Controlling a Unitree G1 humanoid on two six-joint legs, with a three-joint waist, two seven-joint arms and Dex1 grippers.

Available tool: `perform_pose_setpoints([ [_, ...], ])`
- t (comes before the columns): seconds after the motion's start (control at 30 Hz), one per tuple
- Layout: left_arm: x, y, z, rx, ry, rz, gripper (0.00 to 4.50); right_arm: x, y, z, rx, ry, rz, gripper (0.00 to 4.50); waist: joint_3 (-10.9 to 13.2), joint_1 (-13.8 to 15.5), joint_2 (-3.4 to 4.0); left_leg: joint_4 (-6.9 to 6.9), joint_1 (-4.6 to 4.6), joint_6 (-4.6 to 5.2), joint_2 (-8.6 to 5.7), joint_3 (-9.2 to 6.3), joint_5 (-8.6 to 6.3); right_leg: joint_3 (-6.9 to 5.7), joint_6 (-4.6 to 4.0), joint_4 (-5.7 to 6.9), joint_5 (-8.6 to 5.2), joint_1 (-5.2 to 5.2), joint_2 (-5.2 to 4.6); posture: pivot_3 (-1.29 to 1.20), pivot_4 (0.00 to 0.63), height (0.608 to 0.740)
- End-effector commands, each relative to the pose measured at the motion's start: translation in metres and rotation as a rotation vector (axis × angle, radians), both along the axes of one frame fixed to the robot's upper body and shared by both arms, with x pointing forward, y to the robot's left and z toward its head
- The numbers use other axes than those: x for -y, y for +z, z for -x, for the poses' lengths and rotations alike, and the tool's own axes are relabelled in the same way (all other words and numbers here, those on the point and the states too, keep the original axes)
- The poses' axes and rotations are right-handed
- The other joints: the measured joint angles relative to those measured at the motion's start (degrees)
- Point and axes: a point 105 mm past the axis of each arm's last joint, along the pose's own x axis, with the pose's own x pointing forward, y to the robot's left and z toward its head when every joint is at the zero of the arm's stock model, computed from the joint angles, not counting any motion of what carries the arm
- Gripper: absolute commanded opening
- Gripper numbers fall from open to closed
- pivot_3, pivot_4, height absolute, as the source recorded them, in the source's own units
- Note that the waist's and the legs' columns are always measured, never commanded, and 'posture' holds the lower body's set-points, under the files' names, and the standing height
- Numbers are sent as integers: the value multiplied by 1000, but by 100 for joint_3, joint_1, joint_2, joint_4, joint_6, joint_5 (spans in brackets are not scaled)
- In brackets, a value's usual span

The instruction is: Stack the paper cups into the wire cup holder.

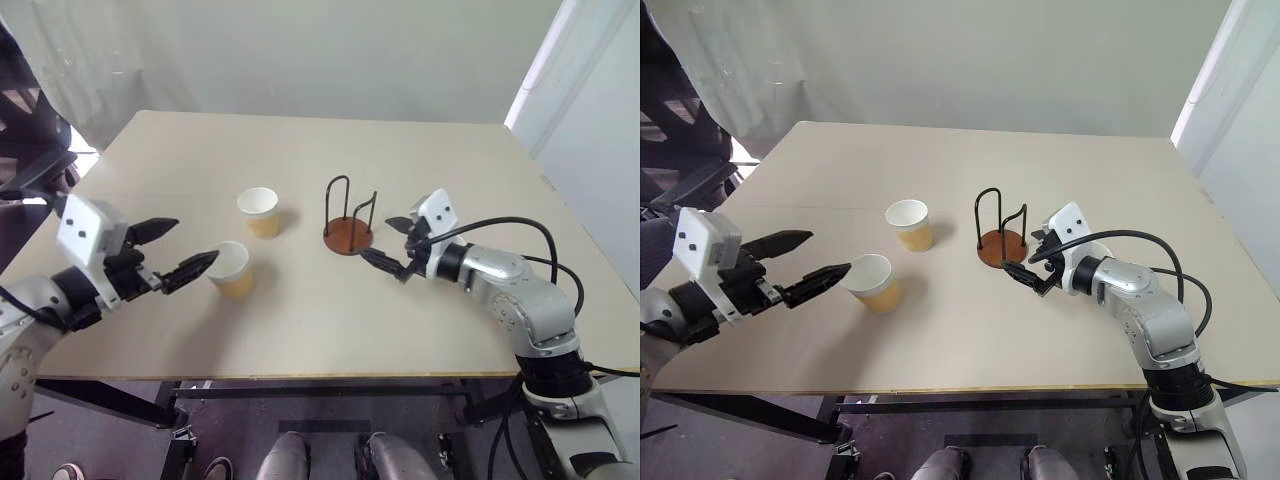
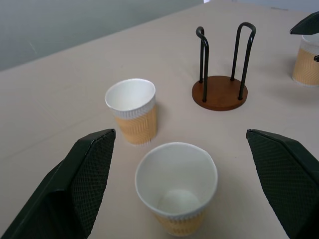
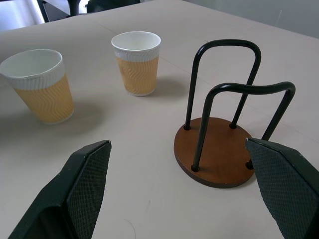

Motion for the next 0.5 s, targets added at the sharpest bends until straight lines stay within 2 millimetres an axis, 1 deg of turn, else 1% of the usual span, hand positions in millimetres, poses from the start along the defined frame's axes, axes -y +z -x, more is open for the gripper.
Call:
perform_pose_setpoints([
  [0.03,-3,16,4,49,10,-10,4496,0,7,0,30,-10,-3,4453,0,0,0,0,0,0,0,0,0,0,0,0,0,0,0,0,150,740],
  [0.3,-2,15,4,39,8,-13,4496,-2,2,-3,9,-39,2,4453,0,-1,0,-1,0,-3,0,0,-2,0,-1,0,-2,-1,0,0,150,740],
  [0.5,3,17,11,53,-55,-70,4496,-9,-3,-6,-10,-78,7,4453,0,-2,1,-1,0,-5,1,-1,-4,0,-2,1,-3,-3,1,0,150,740],
])
